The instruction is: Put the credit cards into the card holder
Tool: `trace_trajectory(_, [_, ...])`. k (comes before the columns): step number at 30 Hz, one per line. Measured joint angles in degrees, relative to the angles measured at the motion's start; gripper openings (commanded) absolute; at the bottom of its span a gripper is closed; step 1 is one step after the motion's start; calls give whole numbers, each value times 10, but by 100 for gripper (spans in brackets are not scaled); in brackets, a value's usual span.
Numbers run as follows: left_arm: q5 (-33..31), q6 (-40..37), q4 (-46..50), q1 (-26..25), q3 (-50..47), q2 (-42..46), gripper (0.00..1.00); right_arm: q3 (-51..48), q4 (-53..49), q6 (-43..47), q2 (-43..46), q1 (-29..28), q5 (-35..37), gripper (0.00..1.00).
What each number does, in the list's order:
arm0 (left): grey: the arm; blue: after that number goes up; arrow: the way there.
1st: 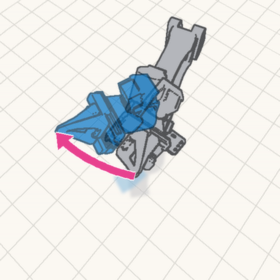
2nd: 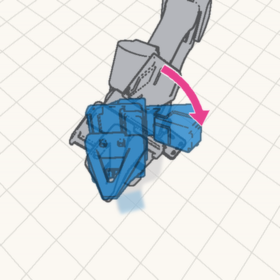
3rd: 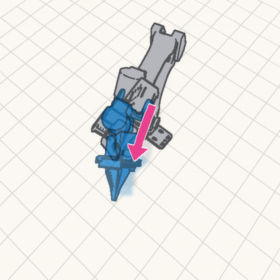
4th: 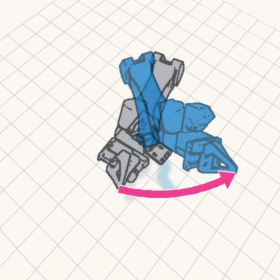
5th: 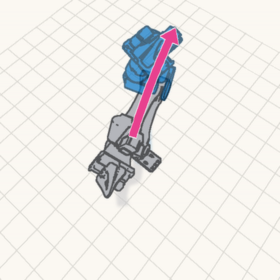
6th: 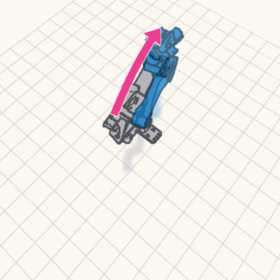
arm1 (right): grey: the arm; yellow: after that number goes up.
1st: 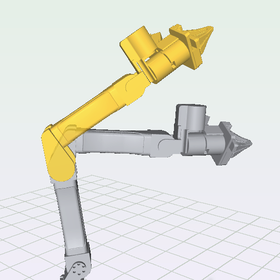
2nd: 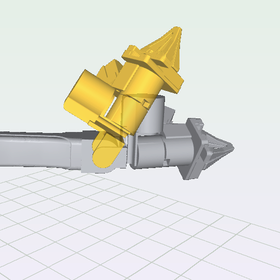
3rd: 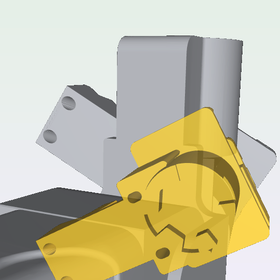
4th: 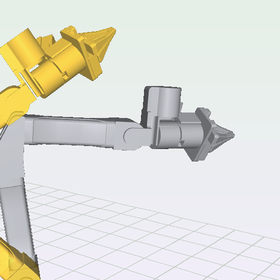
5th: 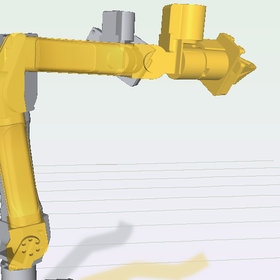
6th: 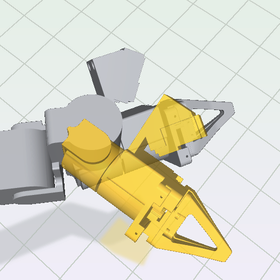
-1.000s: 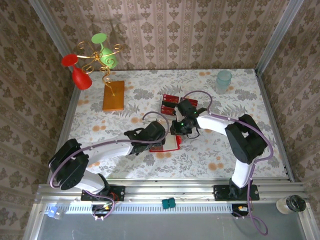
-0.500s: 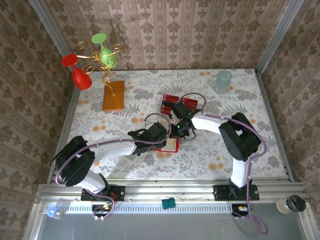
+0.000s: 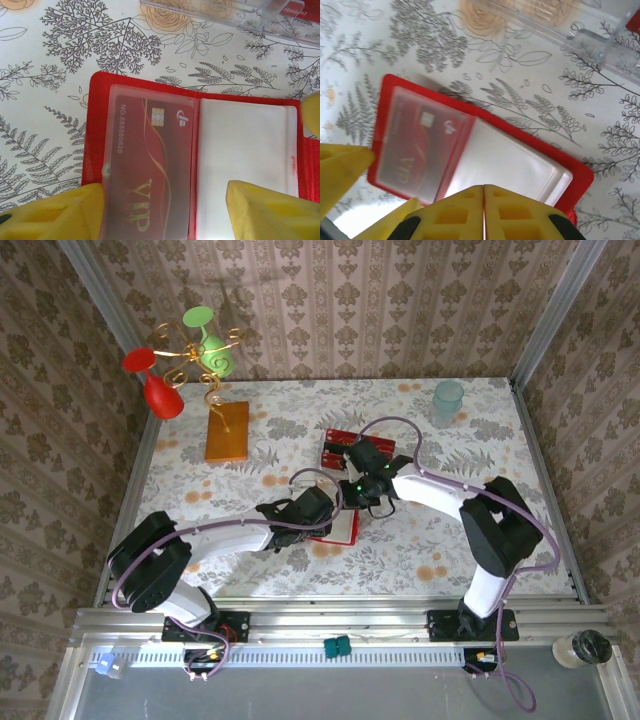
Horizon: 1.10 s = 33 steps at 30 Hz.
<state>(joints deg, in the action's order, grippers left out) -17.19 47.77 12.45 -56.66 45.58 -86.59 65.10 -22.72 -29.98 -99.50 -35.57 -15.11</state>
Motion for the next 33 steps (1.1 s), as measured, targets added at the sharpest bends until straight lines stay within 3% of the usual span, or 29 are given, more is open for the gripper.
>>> trace_trajectory(8, [-2,0,-6,0,-9,1,66,-69,59,-92,13,-51,47,7])
trace_trajectory(14, [-2,0,-9,0,-10,1,66,-124,99,-117,13,-39,84,6])
trace_trajectory(25, [-2,0,-18,0,-10,1,66,-183,182,-73,40,38,48,5])
trace_trajectory(33, [-2,0,-18,0,-9,1,66,-181,174,-51,48,38,9,3])
